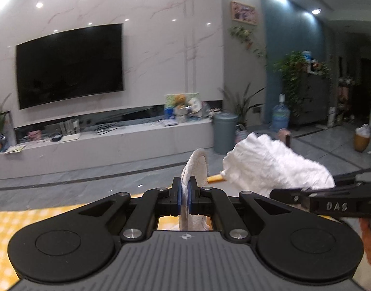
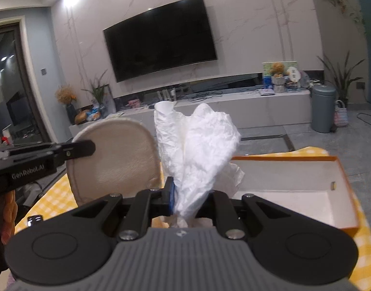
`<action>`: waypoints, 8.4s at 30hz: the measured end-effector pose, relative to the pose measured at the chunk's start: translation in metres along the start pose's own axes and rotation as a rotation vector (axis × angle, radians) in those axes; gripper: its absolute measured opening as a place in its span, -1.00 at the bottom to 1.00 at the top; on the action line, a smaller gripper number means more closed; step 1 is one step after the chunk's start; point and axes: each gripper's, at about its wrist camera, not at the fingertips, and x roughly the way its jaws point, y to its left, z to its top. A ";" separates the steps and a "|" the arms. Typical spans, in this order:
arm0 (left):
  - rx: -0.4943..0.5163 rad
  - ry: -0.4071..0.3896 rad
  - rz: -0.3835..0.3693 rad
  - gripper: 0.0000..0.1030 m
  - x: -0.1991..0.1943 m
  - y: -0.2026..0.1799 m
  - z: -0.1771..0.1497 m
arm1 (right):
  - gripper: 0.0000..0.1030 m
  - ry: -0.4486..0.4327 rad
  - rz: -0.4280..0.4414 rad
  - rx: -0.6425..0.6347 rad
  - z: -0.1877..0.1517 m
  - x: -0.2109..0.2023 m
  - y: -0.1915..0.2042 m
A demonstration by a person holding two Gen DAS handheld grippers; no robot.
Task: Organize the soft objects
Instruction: 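Grasp the white cloth pad with the left tool while the right tool grasps the white tissue, then lower the white pad and tissue into the orange box and open both tools, then grasp the brown bear sponge with the left tool while the right tool grasps the Deeyeo bag, then carry the sponge and Deeyeo bag into the orange box and release both, then move both tools back toward the remaining soft items on the table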
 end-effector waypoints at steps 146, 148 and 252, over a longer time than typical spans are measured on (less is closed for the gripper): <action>-0.074 0.452 0.055 0.49 -0.002 0.080 -0.151 | -0.20 0.207 0.000 0.008 -0.115 0.109 0.063; -0.145 0.414 0.065 0.49 -0.014 0.081 -0.147 | -0.20 0.184 -0.003 0.042 -0.116 0.089 0.058; -0.086 0.212 -0.003 0.77 0.015 0.002 -0.101 | 0.17 0.075 -0.275 0.058 -0.080 0.025 0.026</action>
